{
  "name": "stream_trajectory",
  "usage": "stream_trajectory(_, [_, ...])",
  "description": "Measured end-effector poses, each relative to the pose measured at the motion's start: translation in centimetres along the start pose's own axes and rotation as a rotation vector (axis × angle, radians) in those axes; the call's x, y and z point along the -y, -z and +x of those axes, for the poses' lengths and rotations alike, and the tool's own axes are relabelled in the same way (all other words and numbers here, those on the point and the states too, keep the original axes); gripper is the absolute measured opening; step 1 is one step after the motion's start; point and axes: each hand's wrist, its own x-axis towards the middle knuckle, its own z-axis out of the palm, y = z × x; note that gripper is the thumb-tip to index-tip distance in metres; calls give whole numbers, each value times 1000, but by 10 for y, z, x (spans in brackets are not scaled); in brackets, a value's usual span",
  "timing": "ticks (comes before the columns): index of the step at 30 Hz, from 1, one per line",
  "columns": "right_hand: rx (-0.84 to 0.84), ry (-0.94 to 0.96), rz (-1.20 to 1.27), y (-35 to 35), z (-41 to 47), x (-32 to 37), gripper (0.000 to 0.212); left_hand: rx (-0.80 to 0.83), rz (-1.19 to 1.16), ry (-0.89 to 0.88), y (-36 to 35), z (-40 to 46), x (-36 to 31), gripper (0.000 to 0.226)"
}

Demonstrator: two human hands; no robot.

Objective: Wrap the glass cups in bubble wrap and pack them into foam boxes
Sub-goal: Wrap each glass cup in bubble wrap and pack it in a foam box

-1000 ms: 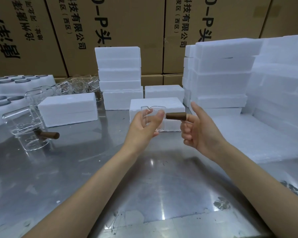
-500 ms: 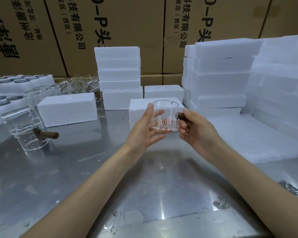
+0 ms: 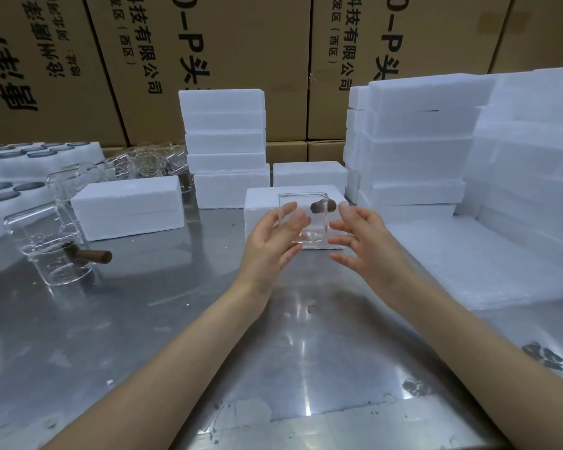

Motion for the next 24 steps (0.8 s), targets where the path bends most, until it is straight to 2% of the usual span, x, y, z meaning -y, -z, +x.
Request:
stream_trajectory(4, [58,77,-5,-3,-3,-3,75,-6,21,-24,-4,-2,-1,61])
stream_trajectory(8, [77,113,-69,-4,-3,-7,68,-22,144,-49,-12,-4,1,86])
stream_trajectory(10, [70,111,-52,-2,-2,-7,64,-10,189,-62,-13,-5,-2,92])
stream_trajectory(14, [157,31,122,5,0,-2,50,0,293,-162,-12,-4,-4,85])
stream_trajectory(18, [189,-32,294,9,1,1,50,-39,449,-296,-10,-6,-2,91])
stream_trajectory(24, [252,-82,280,9,1,2,51,-67,623,-481,-5,-5,-2,78])
